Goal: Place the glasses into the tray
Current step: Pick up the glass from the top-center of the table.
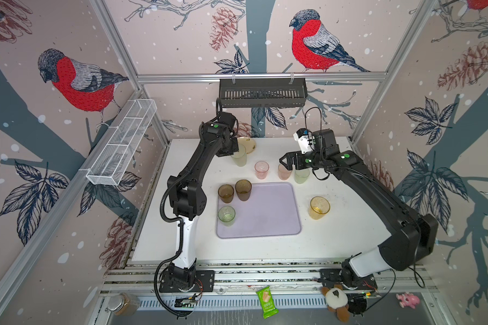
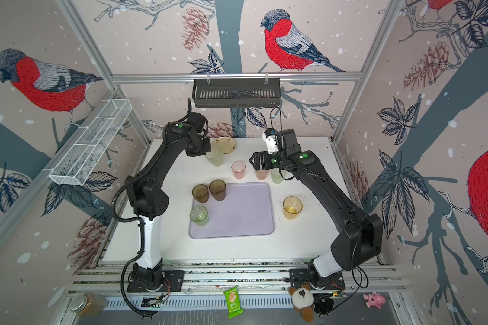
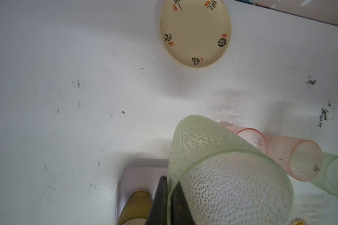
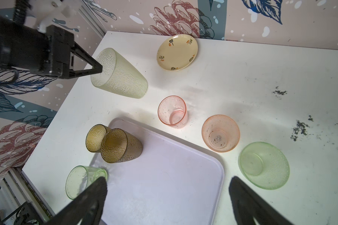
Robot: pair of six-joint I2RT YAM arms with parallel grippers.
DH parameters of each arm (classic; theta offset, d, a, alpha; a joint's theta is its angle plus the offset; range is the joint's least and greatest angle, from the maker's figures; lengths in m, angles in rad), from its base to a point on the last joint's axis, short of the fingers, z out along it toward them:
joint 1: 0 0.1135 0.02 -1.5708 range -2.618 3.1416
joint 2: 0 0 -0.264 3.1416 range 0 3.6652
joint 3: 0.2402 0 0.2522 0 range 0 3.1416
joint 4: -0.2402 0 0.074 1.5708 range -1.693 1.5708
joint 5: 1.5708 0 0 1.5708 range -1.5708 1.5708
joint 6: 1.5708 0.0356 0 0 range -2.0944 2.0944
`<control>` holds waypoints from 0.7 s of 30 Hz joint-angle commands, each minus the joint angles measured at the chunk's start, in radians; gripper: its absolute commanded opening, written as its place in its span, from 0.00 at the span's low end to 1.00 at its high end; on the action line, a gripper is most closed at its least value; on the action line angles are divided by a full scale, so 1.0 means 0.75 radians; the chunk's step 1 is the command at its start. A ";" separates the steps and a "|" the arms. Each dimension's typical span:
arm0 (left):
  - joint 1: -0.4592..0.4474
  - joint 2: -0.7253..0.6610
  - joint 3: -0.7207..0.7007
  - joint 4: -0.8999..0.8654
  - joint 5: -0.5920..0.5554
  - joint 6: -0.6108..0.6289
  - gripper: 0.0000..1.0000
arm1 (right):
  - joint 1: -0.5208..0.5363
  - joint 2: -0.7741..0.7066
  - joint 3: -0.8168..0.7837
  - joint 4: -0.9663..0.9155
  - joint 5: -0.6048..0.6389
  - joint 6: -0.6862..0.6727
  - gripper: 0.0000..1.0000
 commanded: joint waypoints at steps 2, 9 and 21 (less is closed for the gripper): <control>-0.034 -0.091 0.022 -0.106 -0.020 -0.038 0.00 | -0.013 -0.019 -0.010 0.052 -0.020 0.023 0.98; -0.139 -0.213 0.020 -0.188 -0.051 -0.088 0.00 | -0.022 -0.064 -0.052 0.089 -0.018 0.053 0.98; -0.374 -0.400 -0.154 -0.197 -0.072 -0.203 0.00 | -0.072 -0.143 -0.156 0.109 -0.006 0.093 0.98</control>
